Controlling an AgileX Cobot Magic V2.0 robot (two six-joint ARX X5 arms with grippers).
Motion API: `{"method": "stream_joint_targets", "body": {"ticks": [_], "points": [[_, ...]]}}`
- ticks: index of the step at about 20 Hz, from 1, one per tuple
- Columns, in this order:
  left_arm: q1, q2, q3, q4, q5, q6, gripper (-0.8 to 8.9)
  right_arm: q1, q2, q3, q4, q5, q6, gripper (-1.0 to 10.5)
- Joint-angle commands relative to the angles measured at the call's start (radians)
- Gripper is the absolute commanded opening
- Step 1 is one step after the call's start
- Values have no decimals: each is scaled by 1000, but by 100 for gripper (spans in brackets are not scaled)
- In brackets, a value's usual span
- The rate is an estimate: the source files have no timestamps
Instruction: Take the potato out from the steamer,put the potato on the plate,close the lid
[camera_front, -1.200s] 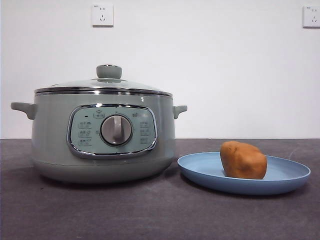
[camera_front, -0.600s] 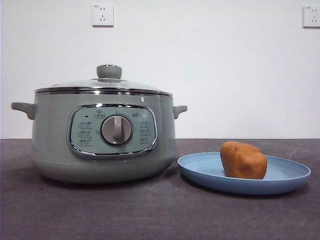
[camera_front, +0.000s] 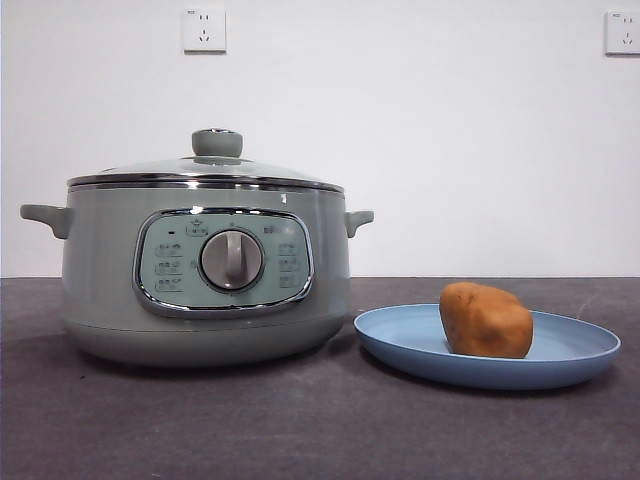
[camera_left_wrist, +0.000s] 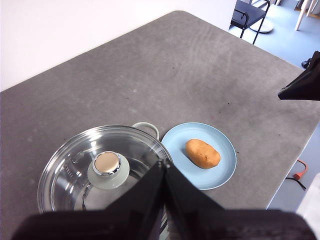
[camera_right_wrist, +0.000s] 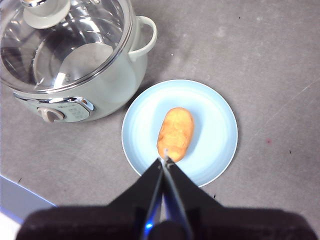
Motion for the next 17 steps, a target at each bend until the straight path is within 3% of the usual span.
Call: {"method": "stream_joint_targets", "body": {"ticks": [1,8,11,14,17], "points": [[0,-4,-3,0,0,-8,-3,1,0,-4,2,3,11,-1],[3,-3,-4,-3,-5,-21,-3,1,0,-4,2,3,11,-1],[0,-13,-10,76,-76,-21,-3,1,0,-4,2,3,11,-1],[-9,-78,-154,258,-39,-40,-3,1,0,-4,2,3,11,-1],[-10,-216,-493,559,-25,-72,-3,0,0,-4,2,3,11,-1]]}}
